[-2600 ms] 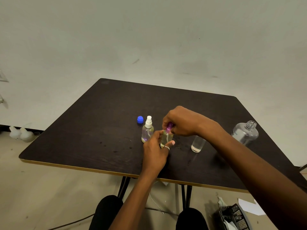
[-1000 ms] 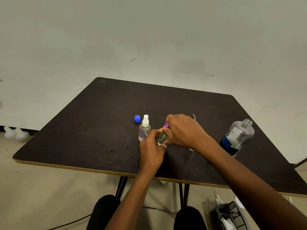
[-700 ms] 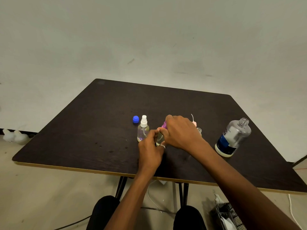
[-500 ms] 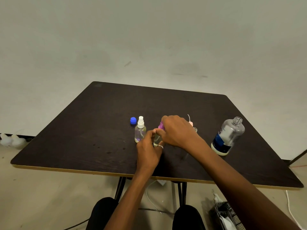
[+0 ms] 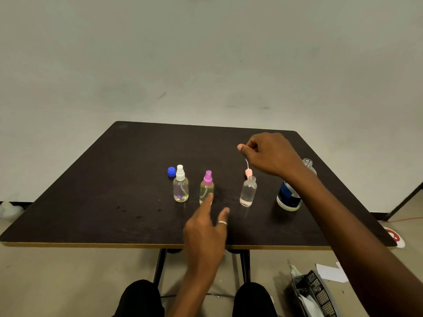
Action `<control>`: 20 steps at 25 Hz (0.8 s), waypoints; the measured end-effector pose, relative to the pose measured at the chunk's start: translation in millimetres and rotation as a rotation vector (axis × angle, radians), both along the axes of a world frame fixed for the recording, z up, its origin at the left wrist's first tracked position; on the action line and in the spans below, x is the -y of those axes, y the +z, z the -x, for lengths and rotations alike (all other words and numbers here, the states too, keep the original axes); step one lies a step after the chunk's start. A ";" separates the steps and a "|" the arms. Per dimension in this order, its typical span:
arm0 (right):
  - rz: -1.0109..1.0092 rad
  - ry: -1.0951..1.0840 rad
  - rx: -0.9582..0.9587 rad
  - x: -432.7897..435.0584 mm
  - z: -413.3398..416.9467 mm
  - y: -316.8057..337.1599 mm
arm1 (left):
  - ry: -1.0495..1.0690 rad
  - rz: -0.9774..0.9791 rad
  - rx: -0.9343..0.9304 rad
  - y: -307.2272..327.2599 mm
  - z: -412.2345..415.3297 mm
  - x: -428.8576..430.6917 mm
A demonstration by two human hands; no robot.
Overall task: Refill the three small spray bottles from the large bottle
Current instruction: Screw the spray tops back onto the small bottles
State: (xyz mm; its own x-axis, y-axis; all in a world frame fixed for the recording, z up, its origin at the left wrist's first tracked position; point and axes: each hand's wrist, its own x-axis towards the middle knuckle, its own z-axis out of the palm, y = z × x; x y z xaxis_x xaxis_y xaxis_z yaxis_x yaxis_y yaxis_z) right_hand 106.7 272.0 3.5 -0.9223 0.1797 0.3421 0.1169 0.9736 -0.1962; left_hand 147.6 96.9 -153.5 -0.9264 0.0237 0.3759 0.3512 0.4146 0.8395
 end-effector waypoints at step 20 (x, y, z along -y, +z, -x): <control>0.070 -0.240 0.231 -52.4 77.4 -95.1 | -0.347 -0.192 0.081 -17.2 52.3 -60.4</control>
State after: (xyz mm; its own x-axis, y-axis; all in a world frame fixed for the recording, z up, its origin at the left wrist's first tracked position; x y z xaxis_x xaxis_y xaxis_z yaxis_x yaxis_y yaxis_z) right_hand 29.3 324.5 -91.6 -0.9028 0.4163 0.1085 0.3898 0.8983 -0.2029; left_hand 95.2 157.4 -170.7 -0.9025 0.2765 0.3303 0.3726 0.1164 0.9206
